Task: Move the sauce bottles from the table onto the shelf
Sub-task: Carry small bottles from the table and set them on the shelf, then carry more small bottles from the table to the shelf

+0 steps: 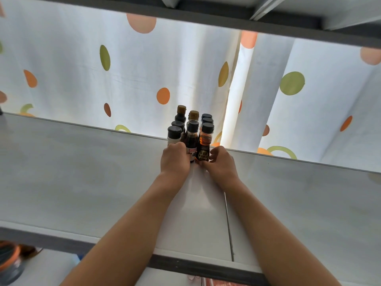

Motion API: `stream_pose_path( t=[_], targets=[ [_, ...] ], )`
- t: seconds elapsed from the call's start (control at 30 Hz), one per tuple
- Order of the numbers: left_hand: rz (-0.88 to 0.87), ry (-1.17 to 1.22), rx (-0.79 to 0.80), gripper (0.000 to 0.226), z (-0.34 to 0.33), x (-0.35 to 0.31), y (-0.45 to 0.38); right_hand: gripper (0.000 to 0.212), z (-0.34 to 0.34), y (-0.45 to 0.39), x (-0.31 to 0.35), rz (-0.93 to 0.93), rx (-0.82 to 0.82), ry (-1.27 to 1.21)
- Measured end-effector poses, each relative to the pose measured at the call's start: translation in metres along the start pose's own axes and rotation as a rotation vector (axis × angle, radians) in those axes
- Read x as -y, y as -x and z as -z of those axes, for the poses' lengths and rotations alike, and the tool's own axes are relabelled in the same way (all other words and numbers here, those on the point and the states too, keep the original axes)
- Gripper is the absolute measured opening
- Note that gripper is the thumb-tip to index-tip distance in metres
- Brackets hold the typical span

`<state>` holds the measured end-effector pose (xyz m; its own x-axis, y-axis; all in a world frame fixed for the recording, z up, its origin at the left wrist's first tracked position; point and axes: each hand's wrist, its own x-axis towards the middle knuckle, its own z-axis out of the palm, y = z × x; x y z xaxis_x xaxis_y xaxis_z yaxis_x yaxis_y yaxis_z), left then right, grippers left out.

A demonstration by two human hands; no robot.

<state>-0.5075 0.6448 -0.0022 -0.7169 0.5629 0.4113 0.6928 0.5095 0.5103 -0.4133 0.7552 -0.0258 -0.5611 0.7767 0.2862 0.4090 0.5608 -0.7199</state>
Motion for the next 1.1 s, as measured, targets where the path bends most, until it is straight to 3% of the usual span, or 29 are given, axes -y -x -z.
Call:
stream_pose_path(
  t=[0.13, 0.27, 0.4, 0.63, 0.87, 1.1],
  targets=[
    [0.000, -0.091, 0.110, 0.020, 0.000, -0.001, 0.005, 0.047, 0.007, 0.010, 0.002, -0.036, 0.050, 0.036],
    [-0.172, -0.078, 0.340, 0.016, 0.008, 0.004, 0.010, 0.043, 0.023, 0.034, 0.014, 0.099, 0.172, 0.390],
    [-0.348, -0.061, 0.565, 0.043, 0.024, 0.020, 0.035, 0.043, 0.035, 0.078, 0.022, 0.195, 0.257, 0.534],
    [-0.365, -0.137, 0.375, 0.050, 0.047, 0.031, 0.111, 0.057, 0.048, 0.134, 0.037, 0.374, 0.340, 0.506],
    [-0.176, -0.299, 0.116, 0.051, 0.070, 0.028, 0.195, 0.068, 0.046, 0.193, 0.031, 0.725, 0.314, 0.421],
    [0.062, -0.479, 0.063, 0.066, 0.100, 0.050, 0.304, 0.078, 0.030, 0.258, 0.039, 0.854, 0.487, 0.258]
  ],
)
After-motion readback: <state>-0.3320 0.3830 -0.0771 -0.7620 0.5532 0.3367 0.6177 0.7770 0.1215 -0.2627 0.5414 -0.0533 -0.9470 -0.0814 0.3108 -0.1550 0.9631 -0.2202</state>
